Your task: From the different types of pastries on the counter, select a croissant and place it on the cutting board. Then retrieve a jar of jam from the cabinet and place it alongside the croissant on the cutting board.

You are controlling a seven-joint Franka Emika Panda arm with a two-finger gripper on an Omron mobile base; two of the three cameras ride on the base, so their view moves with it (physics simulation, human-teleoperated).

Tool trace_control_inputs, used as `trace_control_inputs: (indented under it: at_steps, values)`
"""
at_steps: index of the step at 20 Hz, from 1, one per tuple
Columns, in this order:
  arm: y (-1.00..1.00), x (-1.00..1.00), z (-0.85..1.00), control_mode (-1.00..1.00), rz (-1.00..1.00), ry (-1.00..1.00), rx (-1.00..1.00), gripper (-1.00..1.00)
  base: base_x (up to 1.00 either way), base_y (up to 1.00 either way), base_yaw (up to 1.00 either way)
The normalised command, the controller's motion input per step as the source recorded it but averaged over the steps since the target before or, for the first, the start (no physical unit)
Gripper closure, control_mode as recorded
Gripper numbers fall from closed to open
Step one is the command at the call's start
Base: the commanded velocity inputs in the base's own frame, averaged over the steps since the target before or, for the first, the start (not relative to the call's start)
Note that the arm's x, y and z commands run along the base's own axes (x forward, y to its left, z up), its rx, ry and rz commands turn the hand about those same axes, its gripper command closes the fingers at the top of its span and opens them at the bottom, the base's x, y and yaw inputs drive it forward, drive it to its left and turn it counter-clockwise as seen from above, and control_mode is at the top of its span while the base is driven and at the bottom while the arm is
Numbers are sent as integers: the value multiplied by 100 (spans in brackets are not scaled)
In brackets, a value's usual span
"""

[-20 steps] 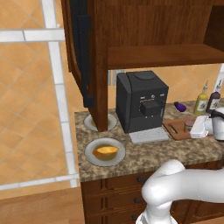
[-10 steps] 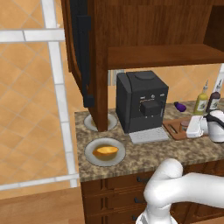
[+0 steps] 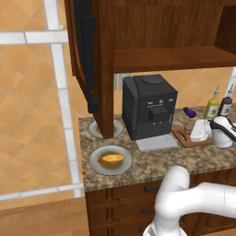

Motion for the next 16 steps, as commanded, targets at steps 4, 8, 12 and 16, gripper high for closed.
trace_control_inputs:
  at_steps: [4, 8, 12, 16]
  values:
    - [-32, 16, -29, -100, 4, 0, 0, 100, 0, 0, 0]
    - [-24, 19, -26, -100, 4, 0, 0, 100, 0, 0, 0]
    - [-6, 11, -33, -100, 3, 0, 0, -100, 0, 0, 0]
    - [0, 0, -4, -100, 0, 0, 0, -100, 0, 0, 0]
